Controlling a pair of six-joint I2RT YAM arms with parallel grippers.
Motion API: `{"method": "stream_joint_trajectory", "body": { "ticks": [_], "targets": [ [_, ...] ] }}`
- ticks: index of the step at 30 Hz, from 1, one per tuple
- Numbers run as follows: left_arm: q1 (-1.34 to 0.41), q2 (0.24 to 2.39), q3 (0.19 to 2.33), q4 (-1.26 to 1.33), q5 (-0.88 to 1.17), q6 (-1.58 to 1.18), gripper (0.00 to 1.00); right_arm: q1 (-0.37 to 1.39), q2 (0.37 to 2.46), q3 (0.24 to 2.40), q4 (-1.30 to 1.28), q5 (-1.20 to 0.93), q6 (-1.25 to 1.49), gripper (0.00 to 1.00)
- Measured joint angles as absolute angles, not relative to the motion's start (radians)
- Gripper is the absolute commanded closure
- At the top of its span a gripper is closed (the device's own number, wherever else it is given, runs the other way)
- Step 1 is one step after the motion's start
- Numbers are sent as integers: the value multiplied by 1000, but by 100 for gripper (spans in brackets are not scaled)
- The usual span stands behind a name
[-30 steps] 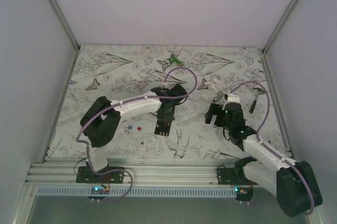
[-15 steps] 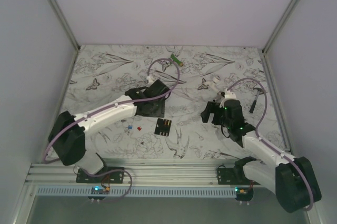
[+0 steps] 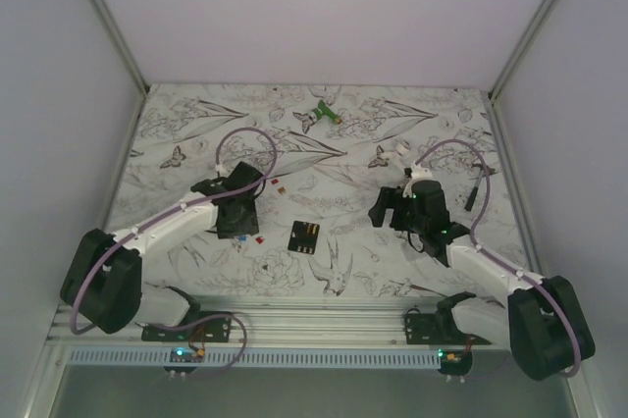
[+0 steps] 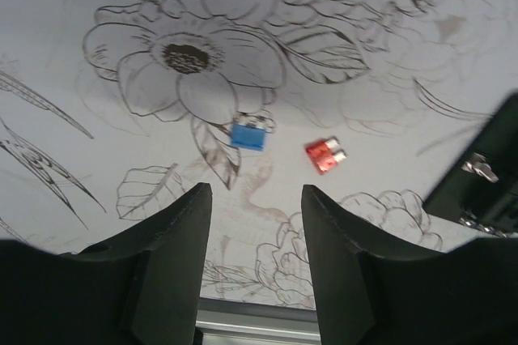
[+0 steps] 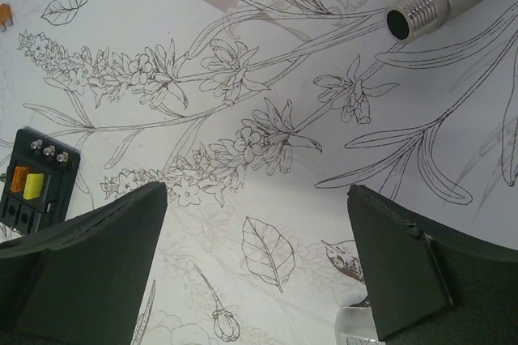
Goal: Snap on the fuse box
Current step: Install the fuse at the fuse box base, then pick up the fuse from the center of the board.
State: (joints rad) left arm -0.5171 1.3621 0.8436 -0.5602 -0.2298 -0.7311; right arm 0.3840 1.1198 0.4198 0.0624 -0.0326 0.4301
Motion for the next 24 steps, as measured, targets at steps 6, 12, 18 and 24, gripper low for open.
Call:
{"method": "stream_joint_trajectory", "body": {
  "ticks": [6, 12, 18, 24],
  "targets": [
    [-436, 1400, 816, -522, -171, -717, 51, 393, 1140, 429, 63, -33, 430, 0],
    [-421, 1467, 816, -486, -139, -698, 59, 398, 1147, 429, 63, -32, 430, 0],
    [-403, 1494, 816, -471, -139, -674, 66, 399, 1148, 429, 63, -32, 430, 0],
    [-401, 1524, 816, -468, -131, -653, 70, 401, 1154, 429, 63, -31, 430, 0]
  ]
}}
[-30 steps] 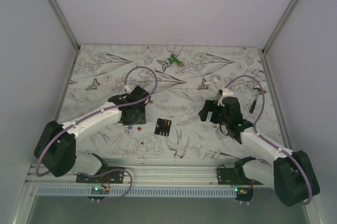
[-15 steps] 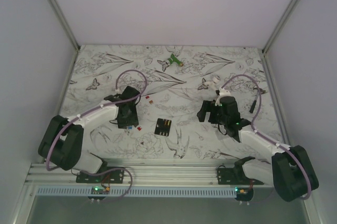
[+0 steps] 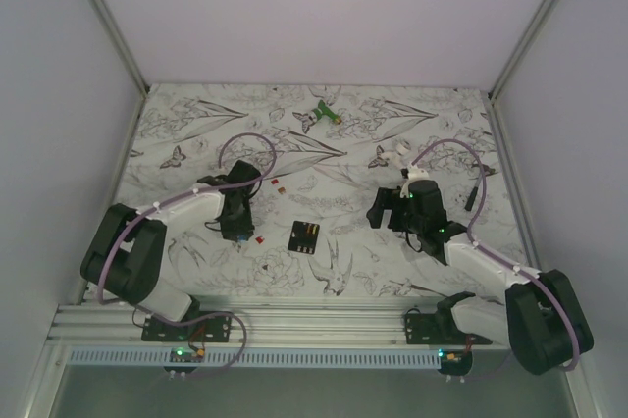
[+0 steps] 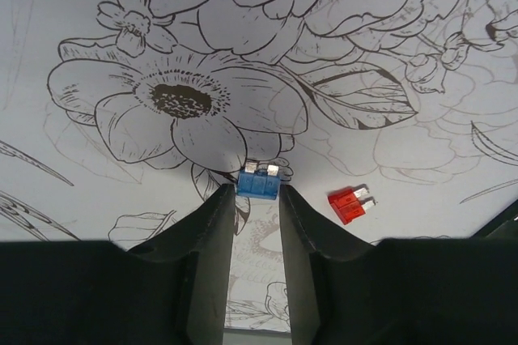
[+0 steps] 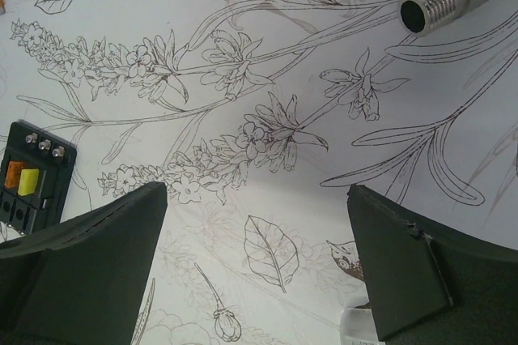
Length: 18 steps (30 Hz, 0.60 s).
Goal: Snap on the fuse box
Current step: Pick up the fuse from the center of the board.
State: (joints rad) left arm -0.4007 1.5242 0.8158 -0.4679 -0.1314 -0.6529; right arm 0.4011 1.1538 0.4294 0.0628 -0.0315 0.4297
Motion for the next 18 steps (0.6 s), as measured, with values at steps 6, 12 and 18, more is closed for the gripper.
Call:
{"method": "stream_joint_trajectory", "body": {
  "ticks": [6, 12, 18],
  "targets": [
    [-395, 1534, 822, -469, -124, -634, 72, 402, 1155, 429, 63, -31, 430, 0],
    [-390, 1546, 833, -472, -109, -622, 67, 402, 1155, 429, 63, -31, 430, 0],
    [-386, 1546, 836, -471, -97, -612, 64, 402, 1155, 429, 63, -28, 430, 0]
  ]
}}
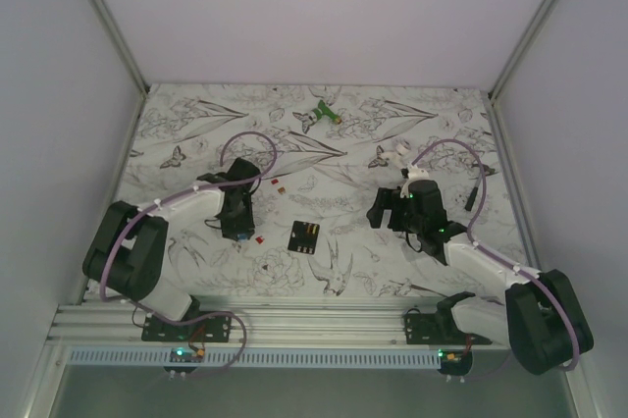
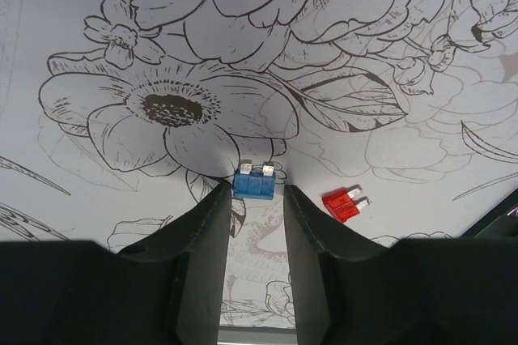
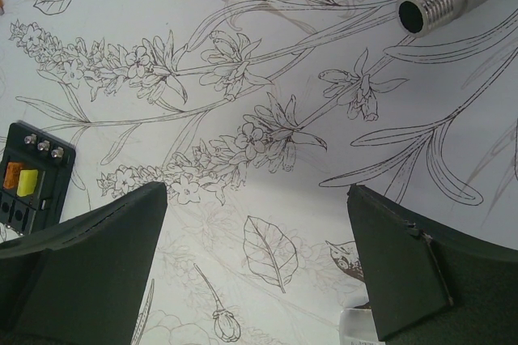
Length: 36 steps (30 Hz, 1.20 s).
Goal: Snap on the fuse box
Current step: Pick up the fuse from the center of the board.
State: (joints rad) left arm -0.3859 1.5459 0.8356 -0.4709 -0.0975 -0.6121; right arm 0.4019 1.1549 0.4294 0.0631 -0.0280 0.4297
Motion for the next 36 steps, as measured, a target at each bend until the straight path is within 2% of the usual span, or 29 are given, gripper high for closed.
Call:
{"method": "stream_joint_trajectory", "body": {
  "ticks": [8, 14, 19, 26, 31, 36],
  "targets": [
    [-377, 1570, 859, -472, -98, -590, 64, 402, 1155, 429, 63, -28, 430, 0],
    [-373, 1583, 869, -473, -94, -580, 69, 402, 1155, 429, 63, -28, 430, 0],
    [-373, 1585, 871, -476, -87, -577, 77, 402, 1155, 429, 63, -28, 430, 0],
    [-373, 1578, 868, -471, -72, -601, 82, 404, 1155, 429, 63, -29, 430, 0],
    [-373, 1519, 834, -464, -42, -659, 83, 418, 1152, 429, 70, -33, 431, 0],
    [-374, 1373, 831, -454, -15, -749, 84, 469, 1130, 429, 134, -38, 446, 0]
  ]
}}
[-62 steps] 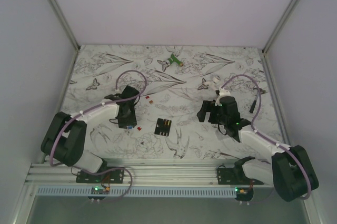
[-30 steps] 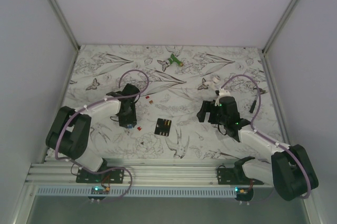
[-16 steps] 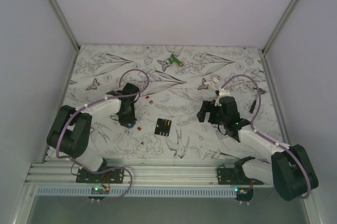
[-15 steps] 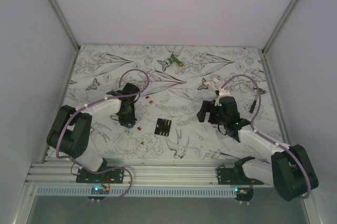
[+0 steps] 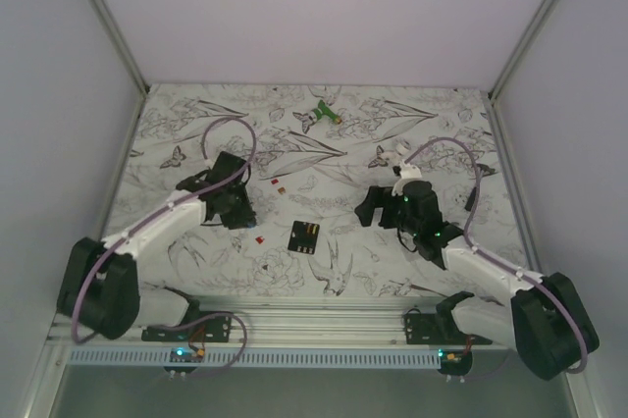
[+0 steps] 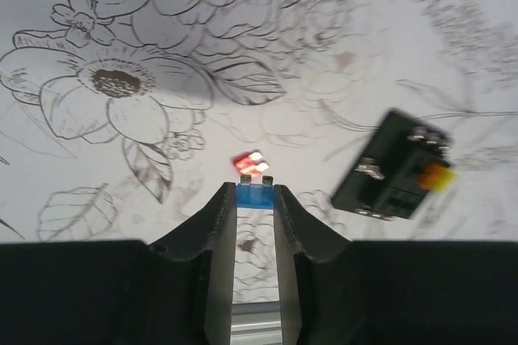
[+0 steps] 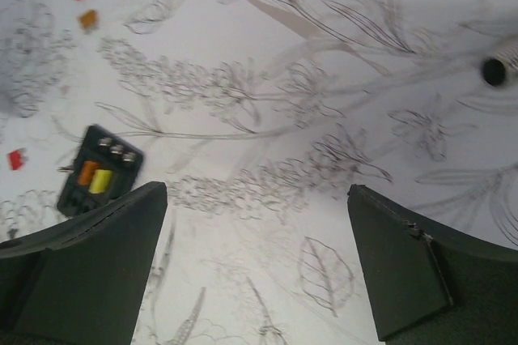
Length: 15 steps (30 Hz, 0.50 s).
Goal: Snap on the fuse box
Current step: Pick up the fuse from the center of the board.
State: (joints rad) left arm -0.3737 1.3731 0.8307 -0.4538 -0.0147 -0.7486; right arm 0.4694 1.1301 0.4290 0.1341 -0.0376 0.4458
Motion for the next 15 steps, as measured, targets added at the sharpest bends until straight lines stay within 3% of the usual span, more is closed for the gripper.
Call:
{"method": "stream_joint_trajectory", "body": {
  "ticks": [10, 15],
  "targets": [
    [-385, 1164, 831, -407, 48, -1032, 89, 675, 1115, 429, 384, 0, 458, 1],
    [-429, 1151, 845, -386, 75, -1171, 91, 780, 1115, 418, 557, 56, 440, 9]
  ]
}}
